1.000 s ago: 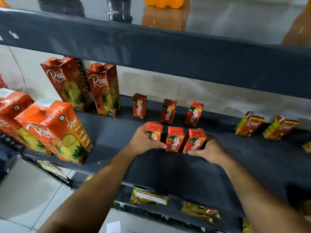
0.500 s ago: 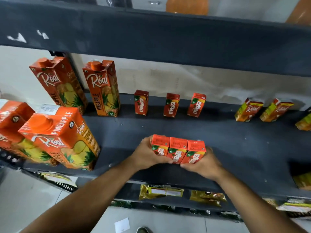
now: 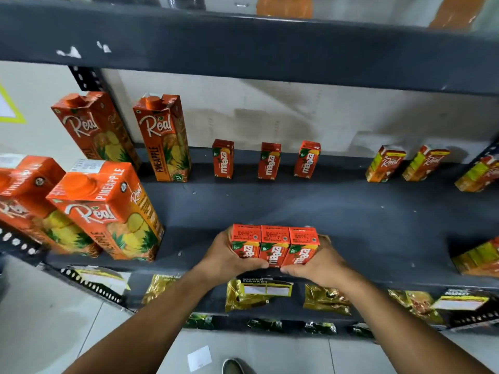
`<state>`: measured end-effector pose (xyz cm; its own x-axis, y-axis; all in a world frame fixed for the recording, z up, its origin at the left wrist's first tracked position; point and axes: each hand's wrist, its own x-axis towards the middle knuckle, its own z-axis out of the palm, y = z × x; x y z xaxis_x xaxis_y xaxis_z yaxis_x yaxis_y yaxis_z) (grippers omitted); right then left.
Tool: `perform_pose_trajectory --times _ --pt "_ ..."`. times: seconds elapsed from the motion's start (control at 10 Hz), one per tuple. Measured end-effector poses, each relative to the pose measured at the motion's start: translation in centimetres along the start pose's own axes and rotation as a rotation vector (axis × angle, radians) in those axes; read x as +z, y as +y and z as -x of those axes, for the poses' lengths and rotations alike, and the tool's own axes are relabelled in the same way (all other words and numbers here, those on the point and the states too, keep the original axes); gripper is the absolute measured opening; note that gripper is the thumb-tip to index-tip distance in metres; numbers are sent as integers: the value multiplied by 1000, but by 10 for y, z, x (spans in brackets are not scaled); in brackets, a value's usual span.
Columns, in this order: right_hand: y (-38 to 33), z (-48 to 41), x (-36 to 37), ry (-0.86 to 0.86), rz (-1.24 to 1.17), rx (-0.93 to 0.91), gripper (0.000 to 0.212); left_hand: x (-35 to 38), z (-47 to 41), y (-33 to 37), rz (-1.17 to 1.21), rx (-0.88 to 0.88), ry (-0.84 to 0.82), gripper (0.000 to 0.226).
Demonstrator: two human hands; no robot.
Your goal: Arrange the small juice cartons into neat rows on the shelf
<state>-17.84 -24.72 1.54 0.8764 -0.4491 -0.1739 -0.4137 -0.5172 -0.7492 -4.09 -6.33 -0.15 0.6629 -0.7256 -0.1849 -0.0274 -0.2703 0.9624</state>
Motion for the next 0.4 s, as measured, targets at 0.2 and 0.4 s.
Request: perform_pose_trajectory --times 0.2,0.4 --pt "8 -5 2 12 15 28 45 0 0 -1 -17 31 39 70" --pt "-4 11 -6 -43 -15 -47 105 6 21 17 0 134 19 94"
